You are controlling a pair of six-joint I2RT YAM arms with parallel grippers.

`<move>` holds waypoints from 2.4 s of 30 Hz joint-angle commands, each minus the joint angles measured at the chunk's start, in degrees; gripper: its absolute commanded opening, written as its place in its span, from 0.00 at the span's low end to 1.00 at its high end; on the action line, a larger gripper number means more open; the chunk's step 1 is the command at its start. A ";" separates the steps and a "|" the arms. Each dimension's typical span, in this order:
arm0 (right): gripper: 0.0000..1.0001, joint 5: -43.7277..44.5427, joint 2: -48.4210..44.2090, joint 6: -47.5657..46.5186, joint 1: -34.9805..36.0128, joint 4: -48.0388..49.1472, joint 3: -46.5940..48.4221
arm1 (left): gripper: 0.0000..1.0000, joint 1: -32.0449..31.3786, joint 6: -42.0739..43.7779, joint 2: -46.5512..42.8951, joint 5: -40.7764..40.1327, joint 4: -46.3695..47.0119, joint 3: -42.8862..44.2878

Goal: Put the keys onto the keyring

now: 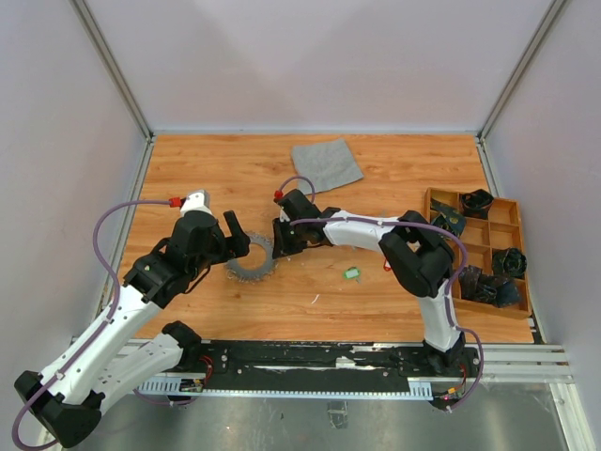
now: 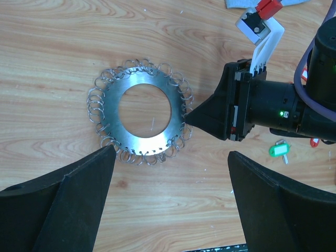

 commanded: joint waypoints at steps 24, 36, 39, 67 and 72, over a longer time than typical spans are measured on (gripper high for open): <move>0.01 -1.17 -21.61 -18.83 -0.80 1.83 -7.25 | 1.00 0.21 4.07 -4.32 0.70 2.28 4.15; 0.01 1.41 -44.35 -30.94 -0.82 -2.55 -14.09 | 1.00 0.21 11.50 -2.08 13.10 8.63 9.00; 0.00 2.12 -49.41 -33.30 -0.82 -3.75 -15.66 | 1.00 -0.69 12.16 -0.06 16.97 10.45 9.51; 0.01 -16.63 -73.18 -49.34 -0.77 -28.61 -3.49 | 0.78 -29.21 22.68 5.54 18.13 32.56 13.85; 0.01 -20.53 -71.75 -51.61 -0.73 -34.70 0.23 | 0.77 -31.69 29.88 4.01 19.30 36.33 11.89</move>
